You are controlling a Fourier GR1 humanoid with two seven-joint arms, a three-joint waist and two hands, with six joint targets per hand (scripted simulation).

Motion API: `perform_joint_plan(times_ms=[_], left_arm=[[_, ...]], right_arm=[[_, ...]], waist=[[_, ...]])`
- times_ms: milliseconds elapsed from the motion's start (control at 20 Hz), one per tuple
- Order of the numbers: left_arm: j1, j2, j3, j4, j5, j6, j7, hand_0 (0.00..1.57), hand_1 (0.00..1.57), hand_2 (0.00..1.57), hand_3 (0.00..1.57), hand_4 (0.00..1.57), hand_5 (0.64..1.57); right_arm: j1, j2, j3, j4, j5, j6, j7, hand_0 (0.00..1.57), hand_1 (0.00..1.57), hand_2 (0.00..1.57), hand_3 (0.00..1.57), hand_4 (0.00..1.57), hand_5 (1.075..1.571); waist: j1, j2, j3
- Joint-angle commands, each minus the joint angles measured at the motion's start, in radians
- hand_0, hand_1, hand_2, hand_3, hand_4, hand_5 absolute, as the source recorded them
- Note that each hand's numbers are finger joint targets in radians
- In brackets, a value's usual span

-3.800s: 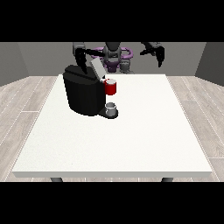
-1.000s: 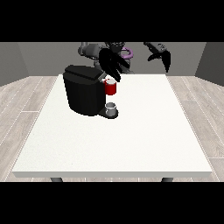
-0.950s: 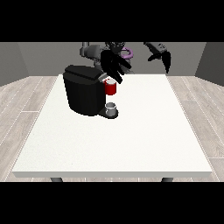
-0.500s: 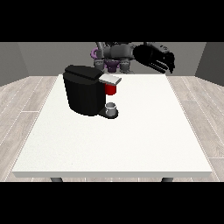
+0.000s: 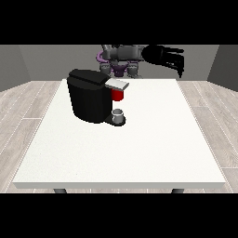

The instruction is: Insert the coffee pod into the coffee machine and close the lid

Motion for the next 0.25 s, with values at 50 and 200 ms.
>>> perform_joint_plan(times_ms=[50, 200], left_arm=[[0.067, -0.009, 0.018, 0.017, 0.001, 0.027, -0.025, 0.00, 0.00, 0.00, 0.00, 0.27, 1.571], [0.180, 0.012, 0.036, 0.032, 0.002, 0.019, -0.053, 0.00, 0.00, 0.00, 0.00, 0.27, 1.571]], right_arm=[[0.071, 0.115, 0.078, -0.017, -0.004, 0.008, -0.107, 0.00, 0.00, 0.00, 0.00, 0.18, 1.571], [0.155, 0.185, 0.116, -0.022, -0.005, -0.006, -0.136, 0.00, 0.00, 0.00, 0.00, 0.26, 1.571]], waist=[[-0.100, -0.069, -0.0007], [-0.134, -0.141, -0.0007]])
